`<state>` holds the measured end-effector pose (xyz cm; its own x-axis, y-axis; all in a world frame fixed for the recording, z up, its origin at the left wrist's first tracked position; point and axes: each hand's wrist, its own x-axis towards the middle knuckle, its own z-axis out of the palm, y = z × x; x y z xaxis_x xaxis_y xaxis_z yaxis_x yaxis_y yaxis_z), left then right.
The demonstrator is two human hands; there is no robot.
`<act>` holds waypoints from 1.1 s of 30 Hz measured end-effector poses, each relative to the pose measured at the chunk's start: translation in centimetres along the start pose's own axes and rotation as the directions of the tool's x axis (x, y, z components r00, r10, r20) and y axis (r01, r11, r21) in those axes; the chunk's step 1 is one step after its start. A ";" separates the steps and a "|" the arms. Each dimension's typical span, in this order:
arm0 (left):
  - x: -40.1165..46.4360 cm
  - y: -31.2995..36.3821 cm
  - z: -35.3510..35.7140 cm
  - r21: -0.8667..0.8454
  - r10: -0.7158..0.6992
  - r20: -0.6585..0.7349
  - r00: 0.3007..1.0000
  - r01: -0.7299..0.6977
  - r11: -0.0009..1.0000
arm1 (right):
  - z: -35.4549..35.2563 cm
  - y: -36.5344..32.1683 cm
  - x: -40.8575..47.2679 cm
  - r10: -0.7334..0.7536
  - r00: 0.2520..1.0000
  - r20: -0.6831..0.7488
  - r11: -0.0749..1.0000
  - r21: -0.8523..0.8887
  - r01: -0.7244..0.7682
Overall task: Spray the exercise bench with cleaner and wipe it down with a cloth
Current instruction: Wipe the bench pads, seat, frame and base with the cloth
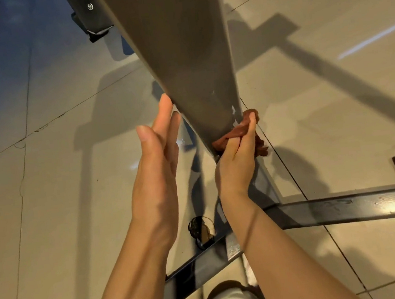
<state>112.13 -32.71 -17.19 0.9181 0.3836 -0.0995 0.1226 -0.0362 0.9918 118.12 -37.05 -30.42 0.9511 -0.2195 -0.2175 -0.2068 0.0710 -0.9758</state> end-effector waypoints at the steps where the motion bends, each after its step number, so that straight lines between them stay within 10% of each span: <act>1: -0.1 -0.1 -0.2 0.009 0.004 0.007 1.000 -0.004 1.000 | -0.6 -0.6 0.0 0.051 0.999 0.002 0.997 0.058 -0.051; 7: -2.3 -2.6 0.0 0.023 -0.075 -0.107 0.991 0.078 0.997 | -7.0 -5.9 -1.3 -0.159 0.981 0.114 0.981 0.127 0.144; 13: -6.8 -6.7 0.3 0.231 -0.272 -0.078 0.959 0.282 0.931 | -17.2 -7.9 -1.7 -0.459 0.745 0.483 0.809 -0.120 0.576; 17: -10.2 -8.8 2.0 0.509 -0.253 -0.006 0.967 0.221 0.832 | -17.3 0.7 -5.2 -0.201 0.556 0.807 0.214 -0.518 0.829; 19: -10.9 -9.4 2.3 0.592 -0.226 0.036 0.974 0.161 0.790 | -16.7 4.7 -7.4 -0.080 0.569 0.818 0.054 -0.566 0.822; 26: -11.4 -11.9 1.9 0.896 -0.216 0.152 0.965 -0.042 0.441 | -19.9 4.0 -4.8 -0.123 0.585 0.801 0.074 -0.581 0.811; 33: -11.7 -13.0 2.2 0.920 -0.211 0.158 0.965 -0.066 0.387 | -28.3 2.2 0.5 -0.195 0.722 0.664 0.029 -0.732 0.681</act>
<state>100.61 -38.75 -29.09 0.9193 0.2321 -0.3178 0.3337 -0.8879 0.3167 111.63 -64.51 -33.25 0.8794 0.4736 0.0478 0.4734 -0.8596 -0.1926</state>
